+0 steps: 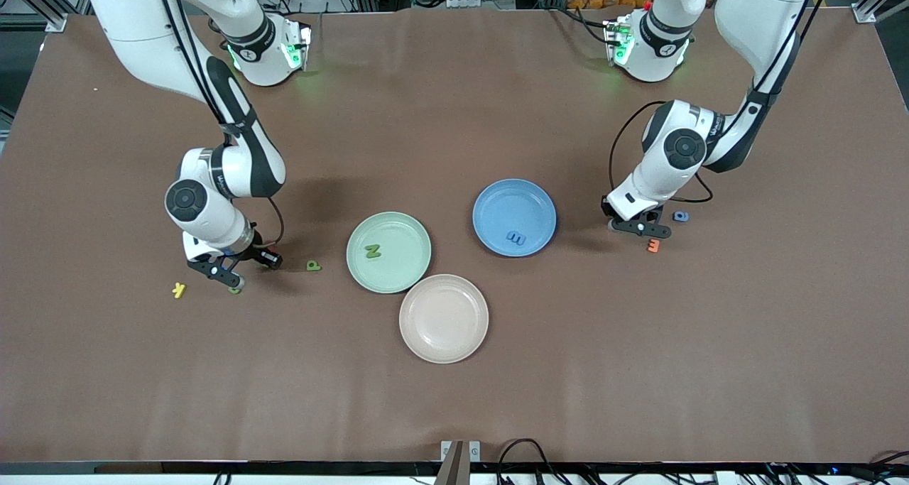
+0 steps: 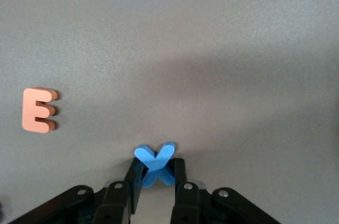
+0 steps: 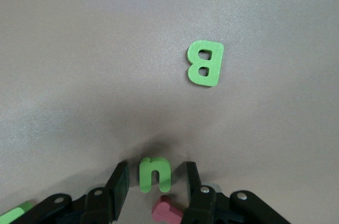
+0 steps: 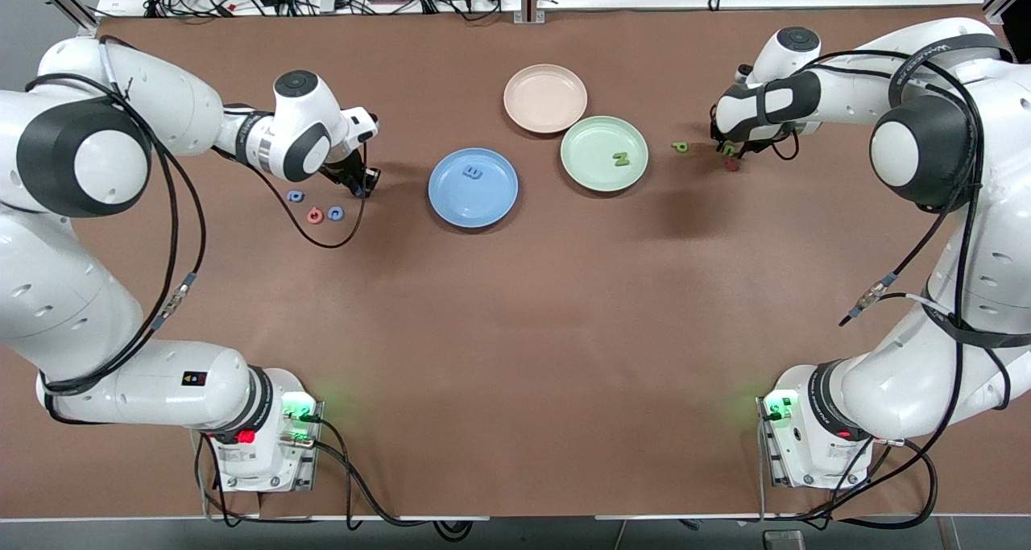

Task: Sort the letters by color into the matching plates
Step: 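Grasp the blue X with the left gripper while the right gripper grasps the green n, then place the blue X on the blue plate and the n on the green plate, then move the left gripper to the blue a while the right gripper reaches the green p, then close the left gripper on the blue a while the right gripper lowers to the p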

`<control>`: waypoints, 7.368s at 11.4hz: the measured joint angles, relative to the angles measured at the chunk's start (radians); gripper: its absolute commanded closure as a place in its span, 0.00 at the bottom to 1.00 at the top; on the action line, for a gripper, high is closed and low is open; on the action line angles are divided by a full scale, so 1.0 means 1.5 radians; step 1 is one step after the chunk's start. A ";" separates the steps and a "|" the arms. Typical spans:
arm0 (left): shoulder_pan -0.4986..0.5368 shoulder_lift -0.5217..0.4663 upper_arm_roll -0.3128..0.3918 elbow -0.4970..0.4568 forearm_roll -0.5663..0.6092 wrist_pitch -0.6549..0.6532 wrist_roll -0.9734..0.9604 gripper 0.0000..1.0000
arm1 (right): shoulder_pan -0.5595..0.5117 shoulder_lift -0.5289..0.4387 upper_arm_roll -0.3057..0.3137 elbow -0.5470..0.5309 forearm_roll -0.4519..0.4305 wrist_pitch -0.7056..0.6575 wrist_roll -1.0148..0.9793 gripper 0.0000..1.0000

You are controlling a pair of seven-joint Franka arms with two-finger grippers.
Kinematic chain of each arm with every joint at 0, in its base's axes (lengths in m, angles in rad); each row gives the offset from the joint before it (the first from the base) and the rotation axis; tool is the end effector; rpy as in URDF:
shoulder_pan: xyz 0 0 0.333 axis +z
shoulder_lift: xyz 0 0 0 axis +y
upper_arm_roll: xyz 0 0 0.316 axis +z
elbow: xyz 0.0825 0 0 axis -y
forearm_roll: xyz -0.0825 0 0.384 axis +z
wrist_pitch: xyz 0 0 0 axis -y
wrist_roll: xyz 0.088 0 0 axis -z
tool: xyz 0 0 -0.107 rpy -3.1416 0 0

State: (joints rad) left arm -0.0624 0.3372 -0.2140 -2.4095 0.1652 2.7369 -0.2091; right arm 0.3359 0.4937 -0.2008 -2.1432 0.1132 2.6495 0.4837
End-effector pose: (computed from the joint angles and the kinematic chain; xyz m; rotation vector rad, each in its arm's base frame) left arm 0.4721 -0.1459 0.1775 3.1189 -0.3248 0.0021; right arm 0.5665 0.0724 0.1758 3.0418 -0.6535 0.0575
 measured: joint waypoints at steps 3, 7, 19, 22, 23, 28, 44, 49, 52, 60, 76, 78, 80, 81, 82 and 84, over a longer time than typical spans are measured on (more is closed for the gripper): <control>-0.007 0.001 -0.004 0.015 -0.018 0.002 0.000 1.00 | 0.000 -0.001 0.000 0.000 0.000 0.001 -0.001 0.58; -0.022 0.001 -0.053 0.074 -0.069 -0.036 0.000 1.00 | 0.000 -0.002 0.000 0.000 0.000 0.001 -0.001 0.75; -0.158 0.054 -0.102 0.174 -0.085 -0.063 -0.177 1.00 | -0.004 -0.017 -0.002 0.084 0.000 -0.139 -0.065 0.85; -0.181 0.075 -0.102 0.190 -0.079 -0.063 -0.219 0.22 | -0.003 -0.021 -0.001 0.124 0.000 -0.169 -0.065 0.85; -0.182 0.078 -0.101 0.194 -0.073 -0.063 -0.226 0.00 | 0.000 -0.021 0.001 0.124 0.000 -0.169 -0.065 0.85; -0.179 0.079 -0.098 0.197 -0.039 -0.063 -0.237 0.00 | 0.062 -0.021 0.007 0.132 0.019 -0.169 -0.009 0.85; -0.003 -0.034 -0.083 0.113 0.018 -0.190 -0.092 0.00 | 0.234 0.089 0.026 0.268 0.056 -0.168 0.198 0.00; 0.022 -0.056 0.014 0.050 0.019 -0.114 0.016 0.00 | 0.212 0.088 0.016 0.278 0.055 -0.182 0.132 0.00; 0.025 -0.081 0.052 0.022 0.019 -0.090 0.023 0.00 | 0.163 0.087 0.014 0.282 0.055 -0.191 0.041 0.00; 0.026 -0.085 0.134 -0.085 0.019 0.068 0.088 0.15 | 0.091 0.074 -0.003 0.282 0.054 -0.213 0.034 0.00; 0.028 -0.063 0.183 -0.101 0.019 0.101 0.160 0.33 | 0.068 0.070 -0.023 0.253 0.051 -0.207 0.302 0.00; 0.028 -0.061 0.183 -0.104 0.019 0.101 0.160 0.35 | 0.075 0.070 -0.018 0.253 0.051 -0.206 0.439 0.00; 0.028 -0.059 0.183 -0.105 0.019 0.101 0.160 0.36 | 0.075 0.071 -0.018 0.251 0.051 -0.204 0.537 0.00; 0.028 -0.057 0.183 -0.106 0.019 0.101 0.160 0.36 | 0.075 0.071 -0.018 0.250 0.051 -0.198 0.587 0.00; 0.028 -0.055 0.183 -0.106 0.019 0.102 0.160 0.36 | 0.075 0.071 -0.018 0.249 0.051 -0.190 0.632 0.00; 0.028 -0.051 0.183 -0.106 0.019 0.110 0.160 0.39 | 0.075 0.073 -0.018 0.245 0.051 -0.187 0.689 0.00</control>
State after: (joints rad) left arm -0.0209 0.2610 0.0601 -2.5681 0.1935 2.9013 0.0306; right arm 0.4489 0.6027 -0.2278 -1.7757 0.1896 2.3695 1.5168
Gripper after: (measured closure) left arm 0.361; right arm 0.000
